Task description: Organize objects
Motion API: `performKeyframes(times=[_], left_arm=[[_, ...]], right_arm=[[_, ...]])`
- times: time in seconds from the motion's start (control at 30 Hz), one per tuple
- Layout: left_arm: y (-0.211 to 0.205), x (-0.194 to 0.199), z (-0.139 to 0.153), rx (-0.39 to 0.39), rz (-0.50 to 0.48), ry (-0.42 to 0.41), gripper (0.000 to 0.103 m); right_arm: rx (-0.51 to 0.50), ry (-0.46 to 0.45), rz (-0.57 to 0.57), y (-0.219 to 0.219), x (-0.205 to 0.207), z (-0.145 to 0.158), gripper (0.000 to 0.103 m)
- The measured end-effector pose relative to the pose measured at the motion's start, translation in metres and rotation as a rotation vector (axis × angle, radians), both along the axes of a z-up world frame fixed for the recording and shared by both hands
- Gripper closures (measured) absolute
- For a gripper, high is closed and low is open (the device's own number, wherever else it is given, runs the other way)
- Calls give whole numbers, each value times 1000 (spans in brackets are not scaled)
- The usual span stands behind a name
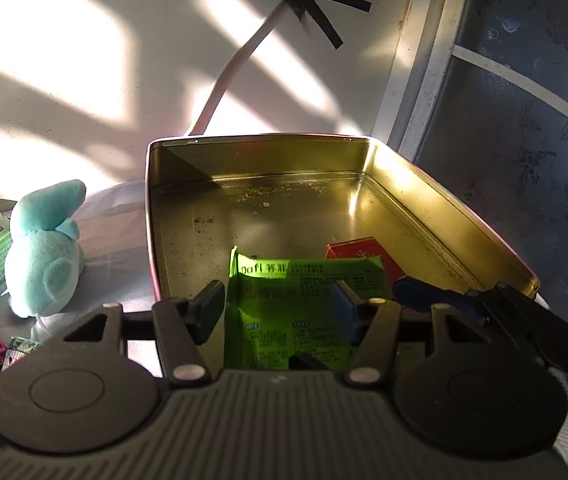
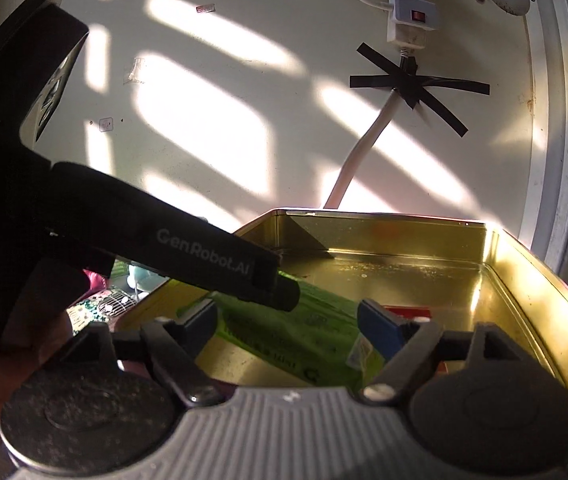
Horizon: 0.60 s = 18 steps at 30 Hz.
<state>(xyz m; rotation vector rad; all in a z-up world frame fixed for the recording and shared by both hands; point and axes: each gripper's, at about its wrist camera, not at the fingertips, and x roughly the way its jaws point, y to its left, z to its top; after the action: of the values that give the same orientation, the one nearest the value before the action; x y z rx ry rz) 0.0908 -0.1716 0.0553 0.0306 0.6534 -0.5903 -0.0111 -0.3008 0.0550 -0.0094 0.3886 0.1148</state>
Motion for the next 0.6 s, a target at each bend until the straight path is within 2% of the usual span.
performKeyframes(times=[0.07, 0.2, 0.3, 0.37, 0.5, 0.6], left_arm=[[3, -5, 3, -24, -8, -3, 43], [20, -22, 22, -84, -2, -61, 42], [48, -37, 36, -147, 26, -107, 40], [75, -46, 38, -169, 81, -125, 38], [142, -60, 22, -163, 232, -95, 38], [190, -64, 2, -103, 377, -69, 38]], right_arm=[[6, -17, -4, -1, -3, 0, 19], [44, -73, 11, -4, -11, 5, 19], [98, -227, 27, -1, -40, 18, 19], [116, -285, 51, -2, -54, 23, 18], [112, -243, 148, 20, -61, 24, 18], [83, -187, 233, 44, -56, 21, 21]])
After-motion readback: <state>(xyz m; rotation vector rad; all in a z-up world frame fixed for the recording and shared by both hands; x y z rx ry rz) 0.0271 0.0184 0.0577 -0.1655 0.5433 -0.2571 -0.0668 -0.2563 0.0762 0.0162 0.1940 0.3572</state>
